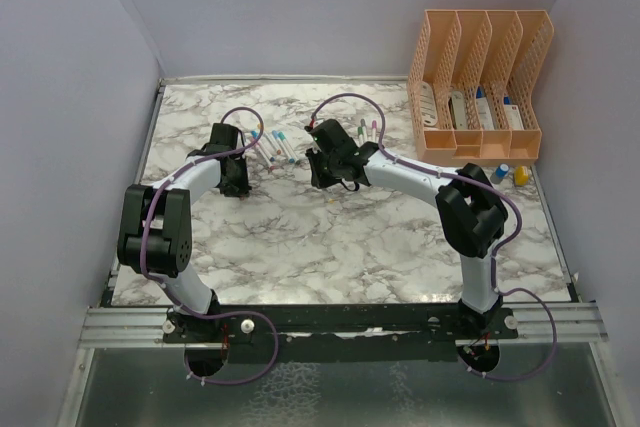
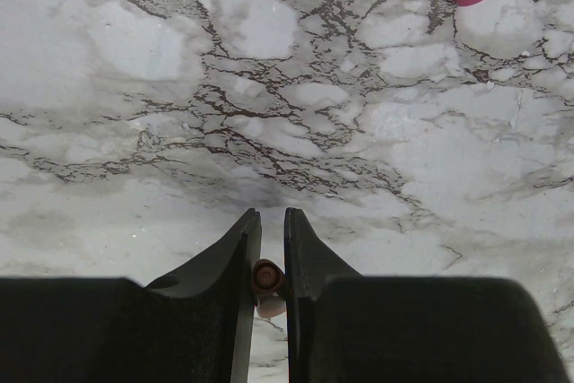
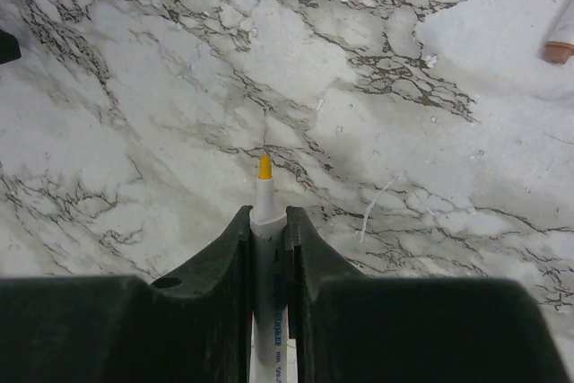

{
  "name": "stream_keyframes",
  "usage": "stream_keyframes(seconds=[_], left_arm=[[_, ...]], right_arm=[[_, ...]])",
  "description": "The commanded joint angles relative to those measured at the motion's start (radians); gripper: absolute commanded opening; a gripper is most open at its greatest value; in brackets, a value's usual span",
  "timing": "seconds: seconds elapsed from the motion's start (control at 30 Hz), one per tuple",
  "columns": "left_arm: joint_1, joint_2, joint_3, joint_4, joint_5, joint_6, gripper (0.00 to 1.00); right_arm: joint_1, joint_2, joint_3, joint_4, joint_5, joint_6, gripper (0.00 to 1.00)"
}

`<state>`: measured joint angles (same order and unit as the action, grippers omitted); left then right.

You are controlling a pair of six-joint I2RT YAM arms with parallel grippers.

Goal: Open the pen caps

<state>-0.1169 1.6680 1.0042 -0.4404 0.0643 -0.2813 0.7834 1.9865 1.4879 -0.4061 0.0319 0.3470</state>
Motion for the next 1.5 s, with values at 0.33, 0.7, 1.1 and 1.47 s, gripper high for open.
stream_keyframes(seconds=[0.33,0.7,1.1,1.47], left_arm=[[0.014,-0.014,0.011,-0.008,0.017,0.015,0.23],[0.023,-0.019,0.012,-0.02,-0.007,0.014,0.37],[0.023,-0.158,0.066,-0.039,-0.047,0.01,0.71],[0.023,-0.199,0.054,-0.022,-0.024,-0.008,0.84]], right_arm=[[-0.001,0.041,0.046,-0.006,-0.001,0.008,0.01],[-0.001,0.061,0.044,0.002,-0.009,0.01,0.01],[0.014,0.106,0.046,0.023,-0.032,0.024,0.01],[0.027,0.111,0.028,0.021,-0.02,0.033,0.01]])
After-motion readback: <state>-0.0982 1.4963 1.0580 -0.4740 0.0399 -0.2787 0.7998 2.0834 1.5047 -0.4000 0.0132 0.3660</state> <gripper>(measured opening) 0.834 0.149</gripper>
